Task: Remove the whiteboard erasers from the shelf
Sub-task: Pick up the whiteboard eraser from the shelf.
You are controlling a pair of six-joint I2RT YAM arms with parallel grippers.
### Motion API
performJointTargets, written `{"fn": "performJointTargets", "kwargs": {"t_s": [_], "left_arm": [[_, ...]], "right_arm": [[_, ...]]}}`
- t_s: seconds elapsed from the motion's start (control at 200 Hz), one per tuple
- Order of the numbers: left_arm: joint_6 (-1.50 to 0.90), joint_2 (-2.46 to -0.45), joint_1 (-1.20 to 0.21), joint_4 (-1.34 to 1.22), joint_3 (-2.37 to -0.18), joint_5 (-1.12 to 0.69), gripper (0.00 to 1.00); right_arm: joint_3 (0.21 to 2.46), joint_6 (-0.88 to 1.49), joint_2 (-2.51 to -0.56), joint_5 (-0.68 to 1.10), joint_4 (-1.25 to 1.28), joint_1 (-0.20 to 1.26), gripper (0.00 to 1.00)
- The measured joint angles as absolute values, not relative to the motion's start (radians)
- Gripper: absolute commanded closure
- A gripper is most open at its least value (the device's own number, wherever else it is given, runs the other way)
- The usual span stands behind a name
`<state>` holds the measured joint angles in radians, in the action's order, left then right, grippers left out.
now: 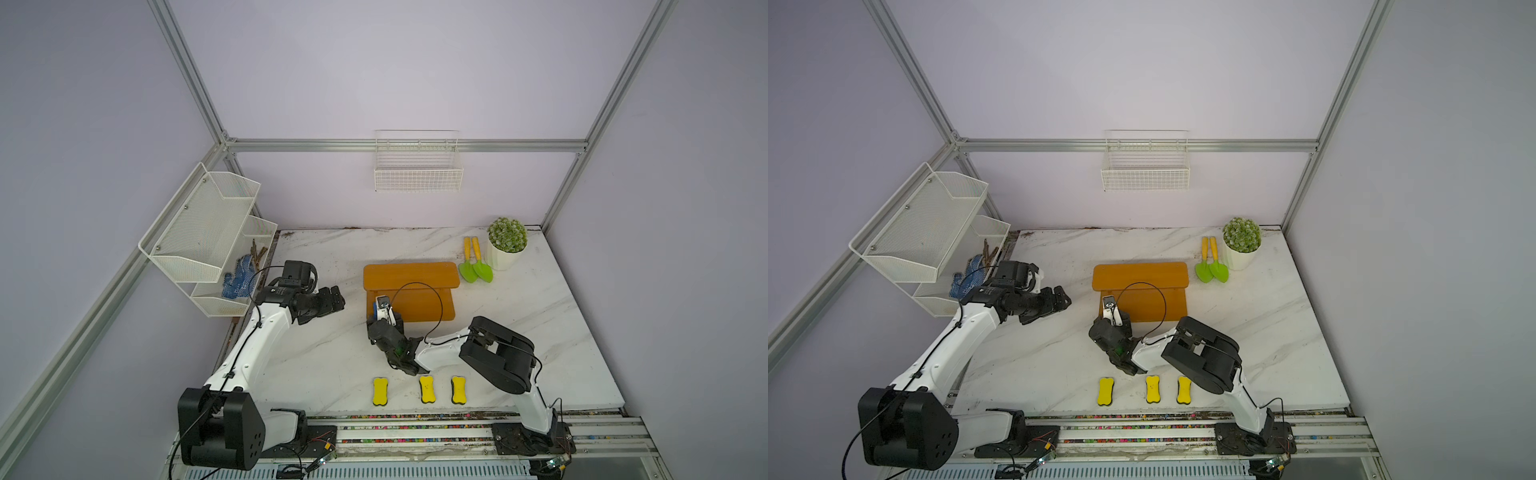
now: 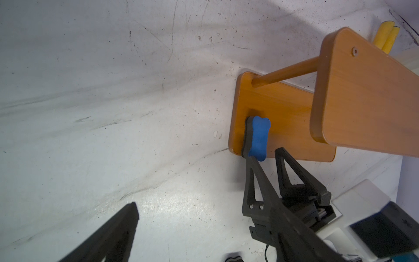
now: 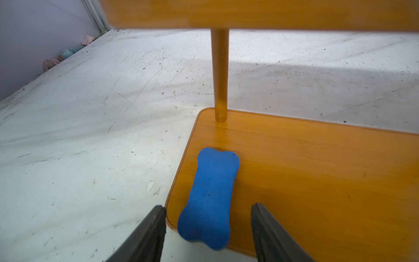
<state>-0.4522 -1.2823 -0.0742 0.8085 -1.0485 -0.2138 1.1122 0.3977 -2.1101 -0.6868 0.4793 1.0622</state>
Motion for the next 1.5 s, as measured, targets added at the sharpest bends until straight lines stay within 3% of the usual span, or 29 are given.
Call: {"fn": "performJointTargets", "kwargs": {"t_s": [0.6, 0.99, 1.16, 1.5], "left_arm": [[-0.452, -1.282, -0.074, 0.809, -1.048, -0.226, 0.06], [-0.452, -1.282, -0.072, 0.809, -1.048, -0.232, 0.06], [-0.451, -1.282, -0.072, 0.809, -1.049, -0.233, 0.06], [-0.451, -1.282, -0.066, 0.806, -1.049, -0.243, 0.06]], "right_arm": [[1.172, 0.403, -2.187, -0.69, 0.478, 1.038, 0.37], [1.182, 0.394, -2.2, -0.691, 0.479, 1.032, 0.58], [1.179, 0.391, -2.199, -0.691, 0.478, 1.031, 0.62], [1.041, 0.486, -1.959, -0.686, 0.287, 1.107, 0.64]]}}
